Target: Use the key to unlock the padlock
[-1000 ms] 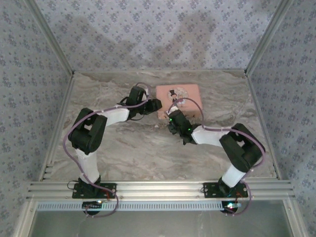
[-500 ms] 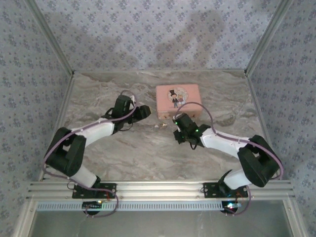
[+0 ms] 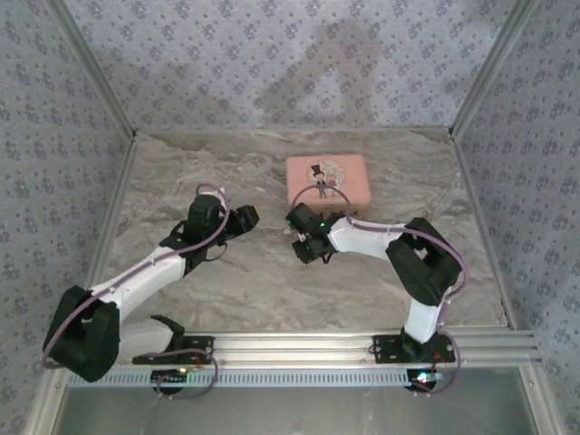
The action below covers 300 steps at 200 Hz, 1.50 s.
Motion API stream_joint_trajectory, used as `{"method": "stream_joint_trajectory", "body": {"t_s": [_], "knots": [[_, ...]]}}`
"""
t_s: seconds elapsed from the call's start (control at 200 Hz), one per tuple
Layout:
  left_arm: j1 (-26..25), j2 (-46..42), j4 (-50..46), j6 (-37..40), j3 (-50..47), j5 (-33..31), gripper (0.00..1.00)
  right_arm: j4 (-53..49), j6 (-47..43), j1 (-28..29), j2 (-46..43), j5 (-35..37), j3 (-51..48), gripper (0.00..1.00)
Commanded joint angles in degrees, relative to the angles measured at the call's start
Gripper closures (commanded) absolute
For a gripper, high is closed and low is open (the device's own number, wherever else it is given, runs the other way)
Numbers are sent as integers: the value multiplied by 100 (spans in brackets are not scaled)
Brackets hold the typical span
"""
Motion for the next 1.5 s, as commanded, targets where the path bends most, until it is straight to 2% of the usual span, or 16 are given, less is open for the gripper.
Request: {"method": "stream_joint_trajectory", "body": {"t_s": [0.0,0.17,0.31,0.355,0.41,0.43,0.445,0.64,0.745,0.904,1.039,1.144,1.294,1.364,1.409,1.494], "knots": [[-36,-334,-243,-27,-125,-262,46,-510,100,39,48,68,206,55],[-33,-701,-487,-41,-220,-400,44,-775,94,11,-460,195,116,35],[-32,-1018,-1025,118,-105,-637,41,-1120,128,-193,-1503,442,-188,22],[-35,-1108,-1277,197,-37,-765,39,-1164,159,-345,-1951,426,-360,1],[-28,-1220,-1489,291,19,-896,32,-1200,177,-555,-2511,485,-550,0],[-26,-1259,-1561,310,39,-958,6,-1205,182,-631,-2708,534,-619,0],[-19,-1277,-1624,334,62,-1012,2,-1205,183,-691,-2857,566,-664,0],[41,-1117,-2658,1222,813,-1899,2,-894,171,-1796,-4215,898,-1203,0],[235,-879,-2774,1931,1119,-2526,2,-167,224,-2393,-4529,1776,-1652,0],[840,-770,-1755,3428,763,-3430,2,2208,-541,-2836,-4675,2923,-3022,0],[1885,-417,-852,3657,353,-2905,2,3880,-753,-3328,-4292,2860,-3850,0],[2133,82,406,4131,-106,-2806,2,5043,-1262,-3439,-3646,2921,-4169,0],[2415,829,1974,4140,-671,-2277,2,6695,-1497,-3838,-3016,2537,-4551,0],[2428,1225,2700,4234,-894,-2295,2,7526,-1463,-4084,-2720,1923,-4713,0],[2426,1240,2388,4310,-744,-2251,2,7748,-1475,-4161,-2448,1784,-4682,0],[2477,1336,3036,4625,-929,-1941,2,8441,-1834,-4219,-1779,1235,-4678,0]]}}
